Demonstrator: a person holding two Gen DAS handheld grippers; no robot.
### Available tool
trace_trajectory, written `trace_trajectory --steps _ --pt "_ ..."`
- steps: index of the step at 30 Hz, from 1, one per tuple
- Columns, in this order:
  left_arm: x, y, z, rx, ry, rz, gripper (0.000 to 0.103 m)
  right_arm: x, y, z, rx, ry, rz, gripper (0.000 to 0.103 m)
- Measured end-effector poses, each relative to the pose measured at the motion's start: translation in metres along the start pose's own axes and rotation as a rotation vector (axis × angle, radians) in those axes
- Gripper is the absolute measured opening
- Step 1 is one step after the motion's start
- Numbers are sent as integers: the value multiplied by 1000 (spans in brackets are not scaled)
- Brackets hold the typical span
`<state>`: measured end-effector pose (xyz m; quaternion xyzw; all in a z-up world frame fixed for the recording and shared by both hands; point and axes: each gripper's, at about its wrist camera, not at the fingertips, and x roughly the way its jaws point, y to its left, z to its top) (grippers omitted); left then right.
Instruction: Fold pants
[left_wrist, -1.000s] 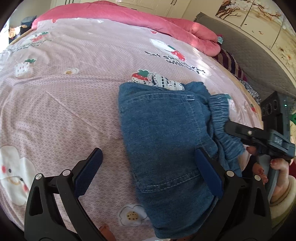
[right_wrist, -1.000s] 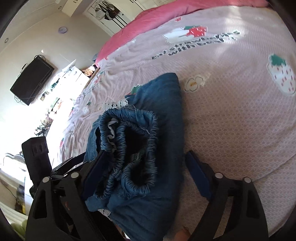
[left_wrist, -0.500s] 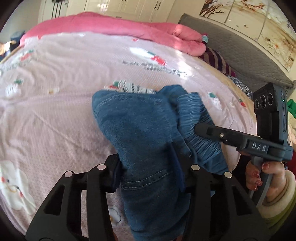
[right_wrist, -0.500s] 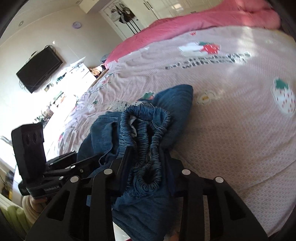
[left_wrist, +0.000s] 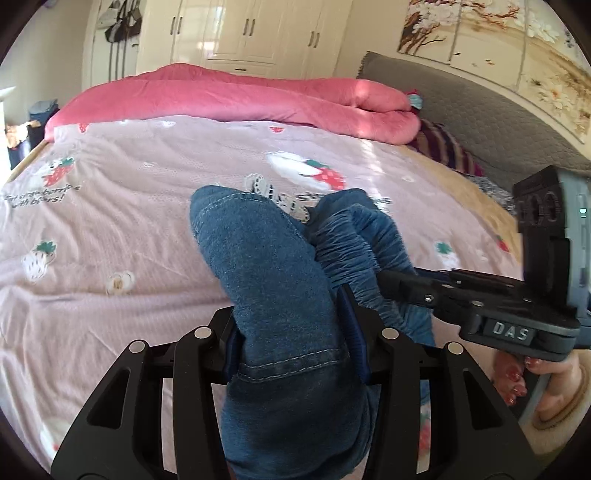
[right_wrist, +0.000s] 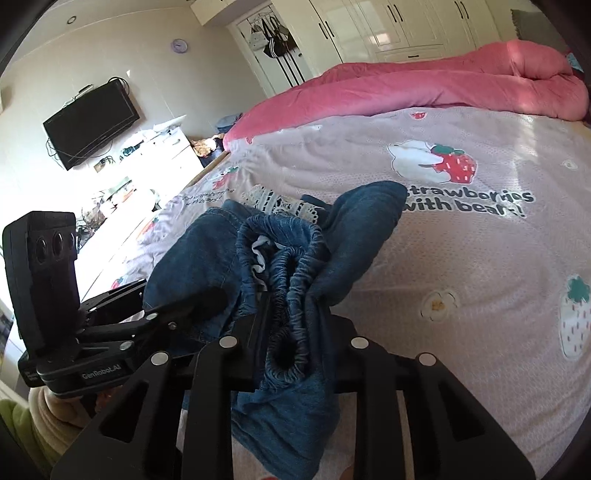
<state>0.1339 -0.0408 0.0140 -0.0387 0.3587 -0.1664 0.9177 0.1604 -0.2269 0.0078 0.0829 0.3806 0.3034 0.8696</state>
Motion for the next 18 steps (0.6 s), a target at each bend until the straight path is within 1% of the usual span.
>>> trace_trajectory --steps 4,7,8,12,13,15,18 --pt "16 11 8 -8 -8 22 37 20 -2 11 -21 -4 -22 23" --pt "27 21 6 -34 13 23 37 35 -8 15 -25 7 -38 23" --pt "30 24 5 -41 20 23 37 41 -11 16 -25 20 -34 23" --pt "39 31 -5 -53 51 46 38 58 -21 13 -12 62 -66 23" --pt "40 33 -6 -55 57 52 39 60 -26 12 10 69 -64 23" --pt "42 36 -9 -63 67 54 46 62 -34 9 46 78 -61 23" --pt "44 39 -15 -82 83 55 52 64 -47 1 108 91 -50 23"
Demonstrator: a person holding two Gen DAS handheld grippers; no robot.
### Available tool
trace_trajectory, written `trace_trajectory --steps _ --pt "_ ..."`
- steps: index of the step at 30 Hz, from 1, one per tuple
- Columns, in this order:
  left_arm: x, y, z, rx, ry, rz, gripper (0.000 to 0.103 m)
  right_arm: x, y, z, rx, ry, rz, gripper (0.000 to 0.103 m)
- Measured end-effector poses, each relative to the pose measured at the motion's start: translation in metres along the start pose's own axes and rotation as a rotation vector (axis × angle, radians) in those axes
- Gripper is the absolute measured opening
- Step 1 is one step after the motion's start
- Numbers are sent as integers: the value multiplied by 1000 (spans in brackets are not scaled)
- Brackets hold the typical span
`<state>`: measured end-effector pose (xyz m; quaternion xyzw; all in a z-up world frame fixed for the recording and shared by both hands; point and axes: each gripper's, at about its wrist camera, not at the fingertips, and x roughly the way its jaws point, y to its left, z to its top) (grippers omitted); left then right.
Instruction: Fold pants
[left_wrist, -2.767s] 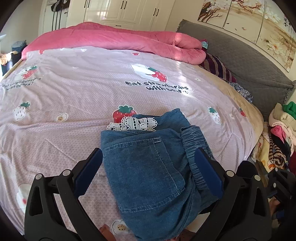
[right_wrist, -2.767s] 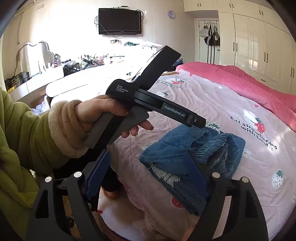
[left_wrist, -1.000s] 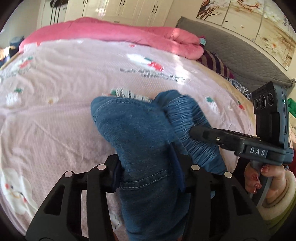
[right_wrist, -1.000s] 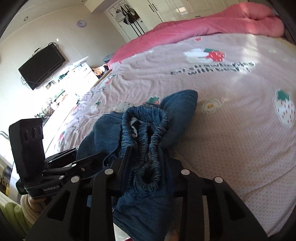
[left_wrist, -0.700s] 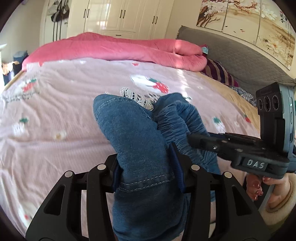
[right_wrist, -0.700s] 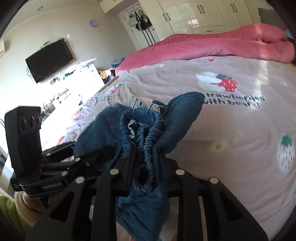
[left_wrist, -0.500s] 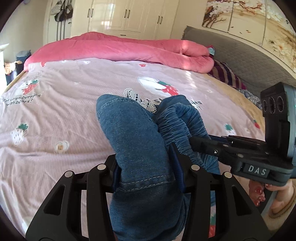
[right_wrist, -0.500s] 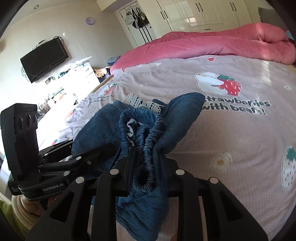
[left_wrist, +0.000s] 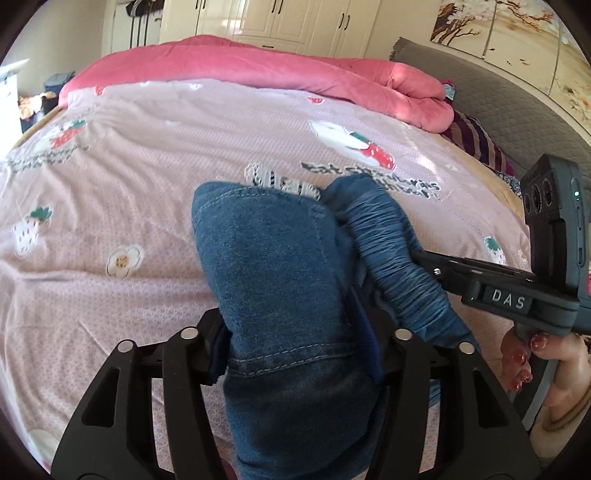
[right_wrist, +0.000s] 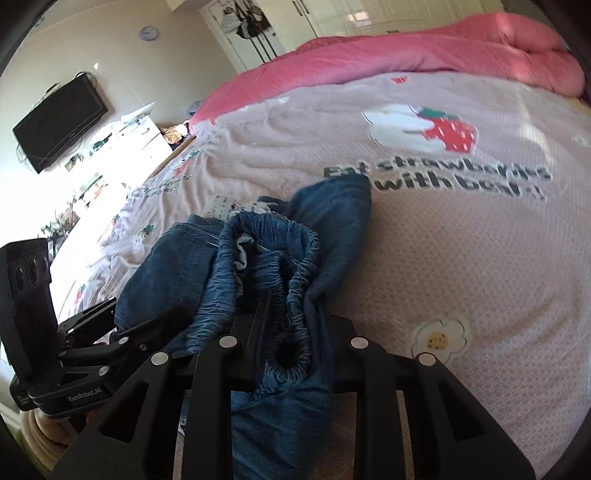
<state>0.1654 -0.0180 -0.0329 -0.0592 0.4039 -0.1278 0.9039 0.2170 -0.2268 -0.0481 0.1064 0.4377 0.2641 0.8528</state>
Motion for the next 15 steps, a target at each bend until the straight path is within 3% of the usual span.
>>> trace_trajectory --steps 8,12,15 --pt "3 13 -9 -47 19 3 63 -2 -7 -7 49 -10 8 31" --pt "1 13 -9 -40 15 11 64 -4 -3 -8 46 -18 -15 34" --pt "-2 12 -9 -34 9 14 64 -12 0 -10 38 -39 -38 44"
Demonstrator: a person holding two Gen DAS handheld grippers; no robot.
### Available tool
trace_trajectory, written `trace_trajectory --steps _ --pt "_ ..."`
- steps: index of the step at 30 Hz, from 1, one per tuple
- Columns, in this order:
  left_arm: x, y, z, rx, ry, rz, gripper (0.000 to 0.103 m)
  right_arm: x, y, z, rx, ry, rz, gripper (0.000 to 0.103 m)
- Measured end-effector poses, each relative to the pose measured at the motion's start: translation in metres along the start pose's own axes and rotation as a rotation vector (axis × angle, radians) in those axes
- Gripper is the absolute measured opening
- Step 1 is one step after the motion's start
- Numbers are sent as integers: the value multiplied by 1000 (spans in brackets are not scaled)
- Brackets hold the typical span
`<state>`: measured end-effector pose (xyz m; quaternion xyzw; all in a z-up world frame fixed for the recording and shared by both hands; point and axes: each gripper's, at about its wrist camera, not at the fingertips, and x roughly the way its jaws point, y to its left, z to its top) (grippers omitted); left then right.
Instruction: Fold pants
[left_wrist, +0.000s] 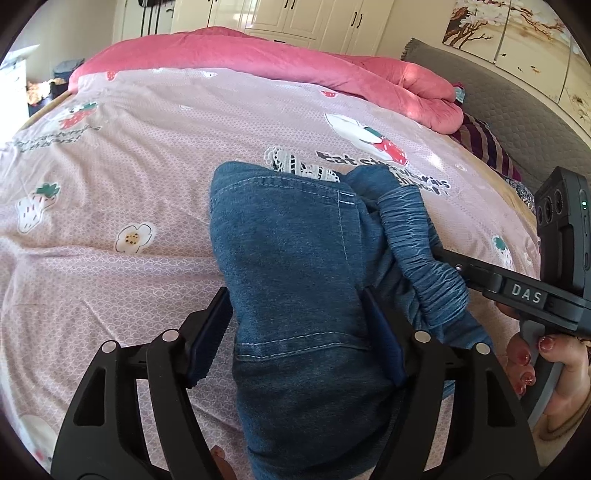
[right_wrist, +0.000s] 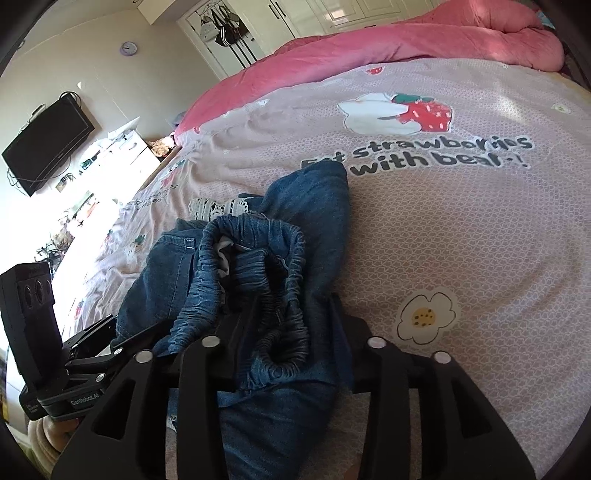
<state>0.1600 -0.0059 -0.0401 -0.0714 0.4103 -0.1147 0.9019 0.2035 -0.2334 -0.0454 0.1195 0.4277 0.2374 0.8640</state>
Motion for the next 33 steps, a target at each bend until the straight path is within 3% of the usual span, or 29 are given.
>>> trace_trajectory --steps 3,9,21,33 --pt "-2 0 0 -2 -4 -2 65 -9 1 -1 5 -19 -12 56" --pt "-10 -1 1 1 -17 -11 68 -29 9 -4 -58 -64 -51 68" --pt "-23 -3 0 -4 -37 -18 74 -46 17 -8 -110 -95 -127 84" --pt "-45 -1 2 -13 -81 -11 88 -62 24 -11 -138 -131 -148 90"
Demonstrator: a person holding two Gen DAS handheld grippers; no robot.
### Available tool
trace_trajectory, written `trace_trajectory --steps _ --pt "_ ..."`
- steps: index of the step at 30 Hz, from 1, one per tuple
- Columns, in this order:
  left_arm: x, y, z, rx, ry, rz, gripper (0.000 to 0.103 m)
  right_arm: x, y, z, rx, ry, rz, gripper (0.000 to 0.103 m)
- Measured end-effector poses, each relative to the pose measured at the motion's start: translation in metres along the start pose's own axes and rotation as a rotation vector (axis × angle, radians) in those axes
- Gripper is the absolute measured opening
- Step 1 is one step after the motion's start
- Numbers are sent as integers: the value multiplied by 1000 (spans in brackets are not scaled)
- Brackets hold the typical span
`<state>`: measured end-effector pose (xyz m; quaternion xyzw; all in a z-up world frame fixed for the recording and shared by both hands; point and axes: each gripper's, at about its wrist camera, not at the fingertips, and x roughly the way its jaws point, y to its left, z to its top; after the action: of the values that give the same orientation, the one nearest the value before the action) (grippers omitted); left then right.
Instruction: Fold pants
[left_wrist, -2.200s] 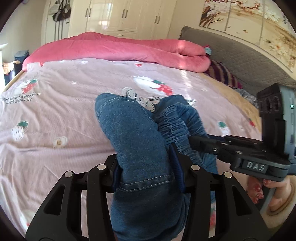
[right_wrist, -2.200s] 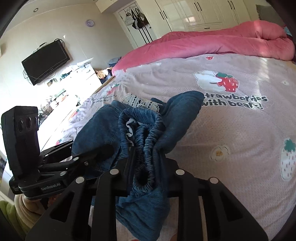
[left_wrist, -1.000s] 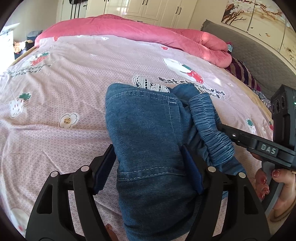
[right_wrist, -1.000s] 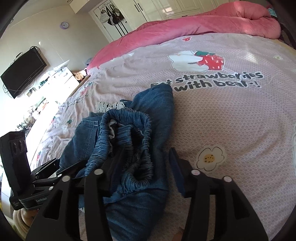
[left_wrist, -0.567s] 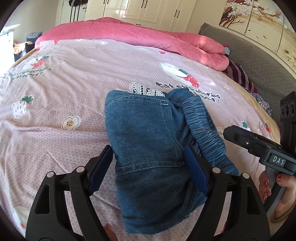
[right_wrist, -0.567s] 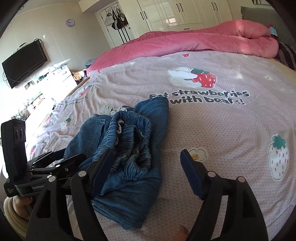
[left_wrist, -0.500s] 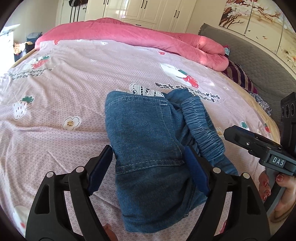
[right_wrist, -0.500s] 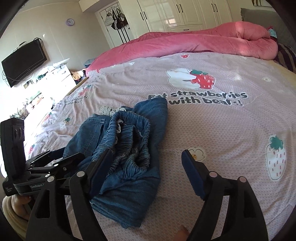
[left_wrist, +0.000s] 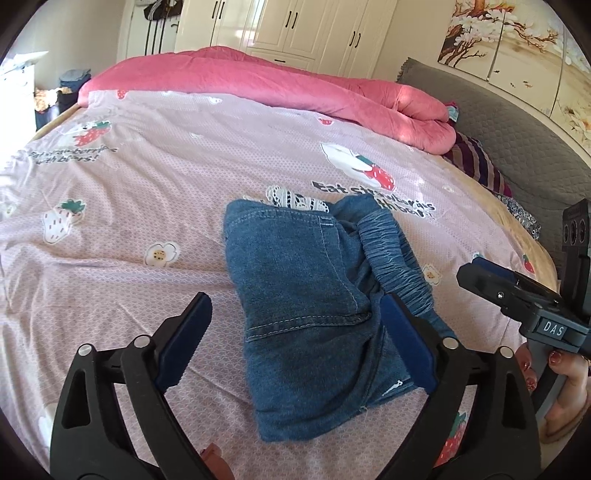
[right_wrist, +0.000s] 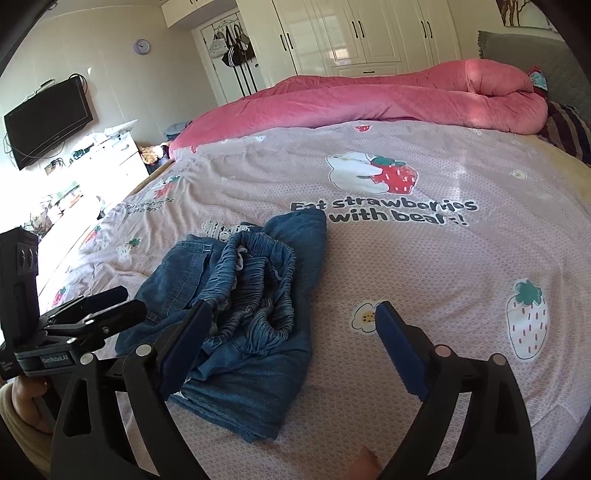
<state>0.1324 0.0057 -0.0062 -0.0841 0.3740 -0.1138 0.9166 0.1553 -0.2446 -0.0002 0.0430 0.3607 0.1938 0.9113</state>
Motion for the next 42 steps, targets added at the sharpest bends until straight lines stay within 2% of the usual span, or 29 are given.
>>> trace_trajectory --steps 5,17,27,35,42 --pt "-11 1 -2 -9 -17 12 93 -7 5 -1 -24 -17 -19 92" --pt "-44 -7 -12 5 -53 59 93 -39 20 -10 -103 -72 -41 98" --pt "-75 -23 -33 30 -72 106 93 -76 29 -28 -134 -115 -48 98" --pt "-89 -36 -56 58 -70 158 93 -96 37 -46 -153 -115 -22 98" --pt "-95 -42 -70 68 -61 169 93 -104 38 -61 -152 -104 -27 98"
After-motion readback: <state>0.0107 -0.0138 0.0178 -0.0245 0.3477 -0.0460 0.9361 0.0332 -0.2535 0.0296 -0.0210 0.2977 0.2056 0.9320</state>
